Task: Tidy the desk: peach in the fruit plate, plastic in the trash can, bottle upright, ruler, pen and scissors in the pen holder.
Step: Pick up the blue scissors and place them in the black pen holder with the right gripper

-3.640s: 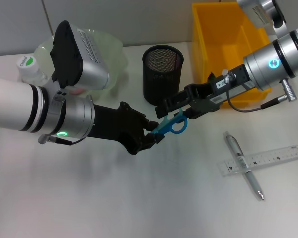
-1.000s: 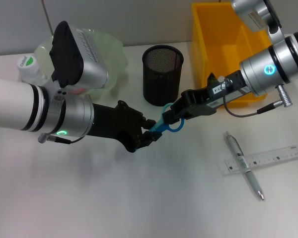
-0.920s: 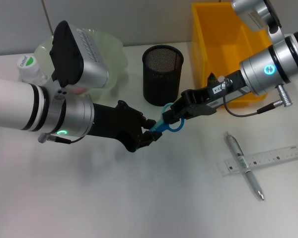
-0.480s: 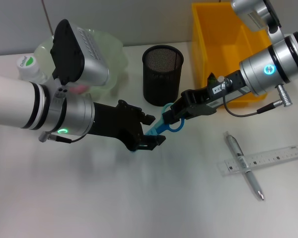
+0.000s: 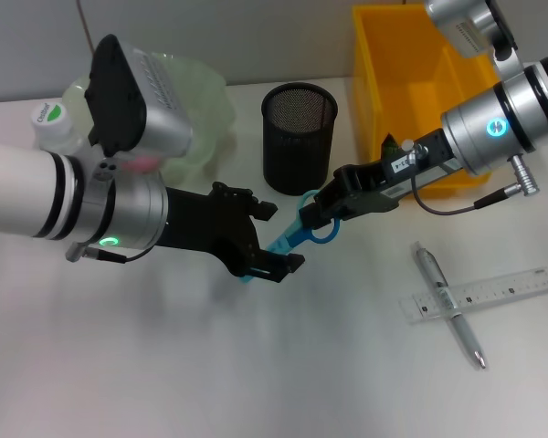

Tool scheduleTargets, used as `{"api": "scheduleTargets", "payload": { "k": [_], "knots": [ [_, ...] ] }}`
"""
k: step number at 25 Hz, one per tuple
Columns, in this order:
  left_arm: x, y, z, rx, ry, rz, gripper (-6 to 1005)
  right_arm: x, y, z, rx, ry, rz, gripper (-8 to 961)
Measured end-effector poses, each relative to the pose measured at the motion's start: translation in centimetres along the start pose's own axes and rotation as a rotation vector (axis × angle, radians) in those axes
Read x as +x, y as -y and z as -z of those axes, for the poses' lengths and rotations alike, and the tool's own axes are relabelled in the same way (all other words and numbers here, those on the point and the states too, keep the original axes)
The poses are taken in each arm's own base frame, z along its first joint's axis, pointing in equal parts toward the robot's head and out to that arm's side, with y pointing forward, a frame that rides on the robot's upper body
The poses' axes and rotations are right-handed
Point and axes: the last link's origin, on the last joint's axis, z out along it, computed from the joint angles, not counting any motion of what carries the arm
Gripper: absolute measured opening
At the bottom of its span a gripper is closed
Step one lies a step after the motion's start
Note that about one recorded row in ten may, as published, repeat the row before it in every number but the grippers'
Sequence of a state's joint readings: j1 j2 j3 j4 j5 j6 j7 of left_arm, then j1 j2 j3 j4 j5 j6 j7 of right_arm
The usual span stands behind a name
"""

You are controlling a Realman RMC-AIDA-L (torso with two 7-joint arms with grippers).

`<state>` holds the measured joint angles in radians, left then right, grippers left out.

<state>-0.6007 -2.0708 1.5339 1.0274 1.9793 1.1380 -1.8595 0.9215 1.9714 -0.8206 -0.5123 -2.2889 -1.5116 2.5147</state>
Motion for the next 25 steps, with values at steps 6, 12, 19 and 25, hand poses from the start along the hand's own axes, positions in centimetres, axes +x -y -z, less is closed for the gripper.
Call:
{"api": "scheduleTargets", "payload": {
  "k": [6, 12, 19, 25],
  "knots": [
    [-1.2, 0.1, 1.7, 0.028, -0.095, 0.058, 809, 0.0, 0.1, 1.1, -0.003, -0.007, 0.012, 110],
    [-3.2, -0.5, 3.9, 0.035, -0.226, 0.104, 808, -0.1, 0.3, 3.1, 0.012, -0.008, 0.044, 119],
    [-6.8, -3.4, 5.3, -0.056, -0.409, 0.159, 808, -0.1, 0.0, 4.8, 0.001, -0.033, 0.087, 129],
    [-10.4, -4.7, 5.4, 0.005, -0.544, 0.195, 809, -0.4, -0.7, 5.4, 0.009, -0.055, 0.127, 137]
  ]
}}
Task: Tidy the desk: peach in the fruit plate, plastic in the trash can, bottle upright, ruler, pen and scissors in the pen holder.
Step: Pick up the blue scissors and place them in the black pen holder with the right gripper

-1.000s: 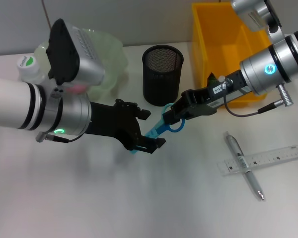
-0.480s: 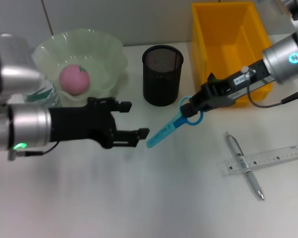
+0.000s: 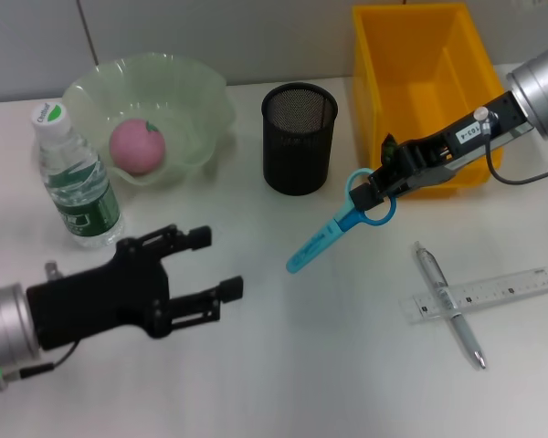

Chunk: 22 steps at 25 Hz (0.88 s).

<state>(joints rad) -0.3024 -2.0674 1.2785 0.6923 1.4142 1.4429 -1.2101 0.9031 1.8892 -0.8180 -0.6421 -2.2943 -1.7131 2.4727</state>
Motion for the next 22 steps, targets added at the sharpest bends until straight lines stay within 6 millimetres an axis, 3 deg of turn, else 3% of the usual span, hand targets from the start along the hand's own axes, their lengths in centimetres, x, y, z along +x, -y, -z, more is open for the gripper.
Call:
{"api": "scheduleTargets", "payload": {
  "k": [6, 12, 22],
  "knots": [
    [-2.8, -1.1, 0.8, 0.039, -0.045, -0.062, 809, -0.3, -0.2, 0.1, 0.019, -0.018, 0.015, 146],
    [-3.1, -1.2, 1.0, 0.041, -0.04, -0.064, 809, -1.0, -0.4, 0.4, 0.047, -0.02, 0.037, 154],
    [-3.8, -1.3, 0.8, 0.052, -0.03, -0.089, 809, -4.6, -2.7, 1.9, 0.146, -0.035, 0.126, 168]
  ]
}}
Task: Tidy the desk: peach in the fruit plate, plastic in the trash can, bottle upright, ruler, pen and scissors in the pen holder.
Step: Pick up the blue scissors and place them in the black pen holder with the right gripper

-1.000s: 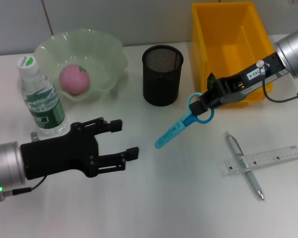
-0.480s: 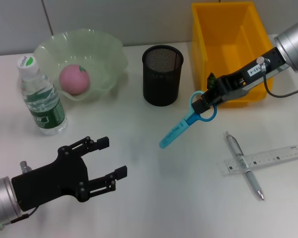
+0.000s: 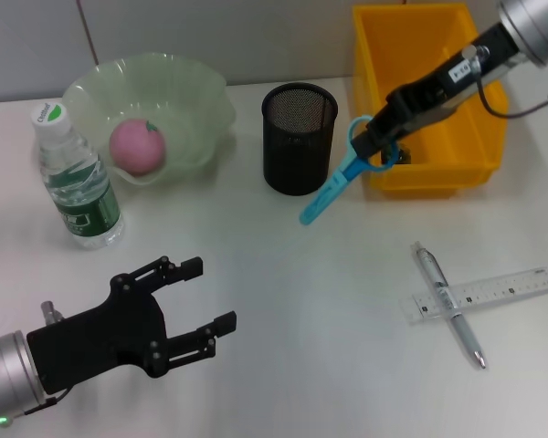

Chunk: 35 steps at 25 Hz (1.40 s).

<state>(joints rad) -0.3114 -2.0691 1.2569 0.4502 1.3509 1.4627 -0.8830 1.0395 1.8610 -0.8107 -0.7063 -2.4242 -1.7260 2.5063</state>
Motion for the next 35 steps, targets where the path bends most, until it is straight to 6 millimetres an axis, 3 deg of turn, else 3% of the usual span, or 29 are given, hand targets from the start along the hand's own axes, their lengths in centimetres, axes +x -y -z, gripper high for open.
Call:
{"api": "scheduleTargets", "payload": {
  "k": [9, 14, 20, 27, 35],
  "knots": [
    [-0.7, -0.1, 0.0, 0.011, 0.02, 0.009, 809, -3.1, -1.7, 2.6, 0.086, 0.052, 0.062, 181],
    [-1.0, -0.3, 0.2, 0.021, 0.015, 0.007, 809, -4.1, -1.6, 4.1, 0.118, 0.112, 0.054, 188],
    [-1.1, -0.3, 0.5, 0.042, 0.003, 0.027, 809, -5.2, -1.1, 4.5, 0.182, 0.15, 0.05, 197],
    [-1.1, -0.3, 0.8, 0.057, -0.011, 0.035, 809, -6.8, -0.9, 3.3, 0.227, 0.163, 0.053, 207],
    [-1.3, -0.5, 1.1, 0.074, -0.025, 0.057, 809, -7.6, -0.5, 0.0, 0.285, 0.142, 0.075, 218]
  ]
}}
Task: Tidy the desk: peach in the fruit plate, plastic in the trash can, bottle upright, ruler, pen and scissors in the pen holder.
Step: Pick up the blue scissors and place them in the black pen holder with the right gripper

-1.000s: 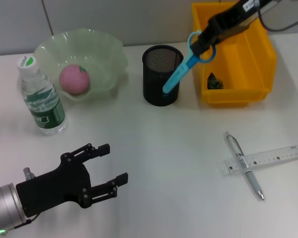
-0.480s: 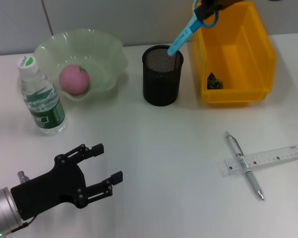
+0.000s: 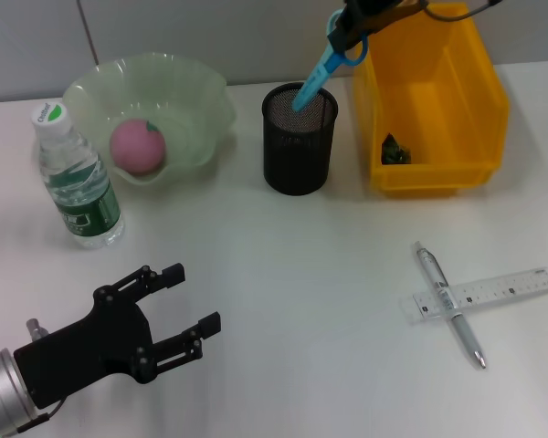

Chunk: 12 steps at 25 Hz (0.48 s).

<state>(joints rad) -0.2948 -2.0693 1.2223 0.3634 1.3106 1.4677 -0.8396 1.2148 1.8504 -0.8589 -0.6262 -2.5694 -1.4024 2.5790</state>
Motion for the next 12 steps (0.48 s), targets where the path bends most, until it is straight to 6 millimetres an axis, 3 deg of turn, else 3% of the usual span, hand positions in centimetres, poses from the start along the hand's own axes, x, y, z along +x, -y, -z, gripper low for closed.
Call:
{"api": "scheduleTargets", "payload": {
  "k": [12],
  "knots": [
    [-0.2, -0.3, 0.1, -0.003, -0.003, 0.015, 808, 0.7, -1.7, -4.6, 0.051, -0.044, 0.049, 235]
  ]
}}
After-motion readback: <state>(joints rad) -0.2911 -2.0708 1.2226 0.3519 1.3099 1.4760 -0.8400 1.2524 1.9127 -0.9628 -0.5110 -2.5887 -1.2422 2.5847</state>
